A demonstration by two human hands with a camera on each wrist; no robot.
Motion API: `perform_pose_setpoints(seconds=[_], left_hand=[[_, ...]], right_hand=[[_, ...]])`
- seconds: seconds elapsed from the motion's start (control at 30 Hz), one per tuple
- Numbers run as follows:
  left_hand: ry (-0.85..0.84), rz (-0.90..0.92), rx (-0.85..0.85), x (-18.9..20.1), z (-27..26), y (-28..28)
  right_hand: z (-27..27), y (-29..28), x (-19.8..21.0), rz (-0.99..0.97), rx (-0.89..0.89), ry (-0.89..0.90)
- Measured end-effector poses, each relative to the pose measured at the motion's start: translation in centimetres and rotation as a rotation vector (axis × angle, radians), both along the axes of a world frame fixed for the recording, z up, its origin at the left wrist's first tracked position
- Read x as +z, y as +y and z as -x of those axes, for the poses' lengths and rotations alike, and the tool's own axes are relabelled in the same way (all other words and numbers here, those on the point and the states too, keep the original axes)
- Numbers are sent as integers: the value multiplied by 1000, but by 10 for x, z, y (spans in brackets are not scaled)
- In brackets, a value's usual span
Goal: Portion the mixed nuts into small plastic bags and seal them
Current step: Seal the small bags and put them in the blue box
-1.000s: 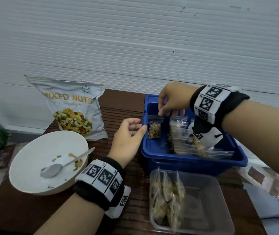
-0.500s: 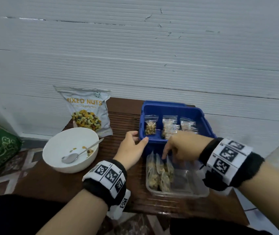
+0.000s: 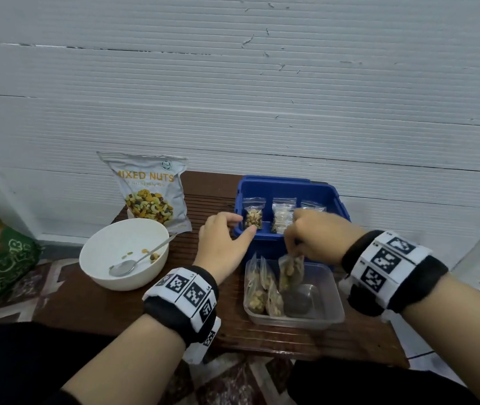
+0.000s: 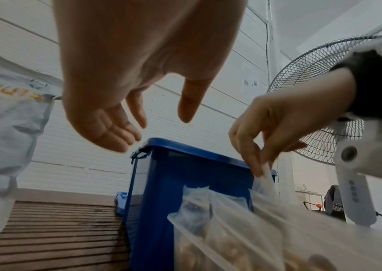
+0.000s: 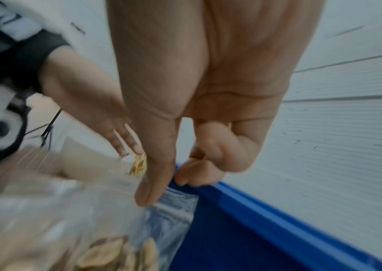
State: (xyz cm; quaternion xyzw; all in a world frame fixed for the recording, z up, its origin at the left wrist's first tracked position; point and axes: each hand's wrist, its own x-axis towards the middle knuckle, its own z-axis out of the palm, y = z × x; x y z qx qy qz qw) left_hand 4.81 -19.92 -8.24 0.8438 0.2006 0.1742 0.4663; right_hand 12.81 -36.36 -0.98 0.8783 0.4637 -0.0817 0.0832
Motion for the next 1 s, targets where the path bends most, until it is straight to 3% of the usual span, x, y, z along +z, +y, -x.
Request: perform_pose_setpoints(seconds=[0.17, 0.33, 0.53, 1.0], left_hand=[[-82, 80, -286, 19, 9, -13], [-199, -7, -276, 23, 5, -11], [-246, 56, -306, 20, 3, -6], [-290, 53, -310, 18, 2, -1]], right_hand=[[-7, 0, 30, -246, -35, 189], [-11, 0, 29, -365, -47, 302], [-15, -7, 19, -528, -106, 416], [-10, 6, 10, -545, -53, 353]])
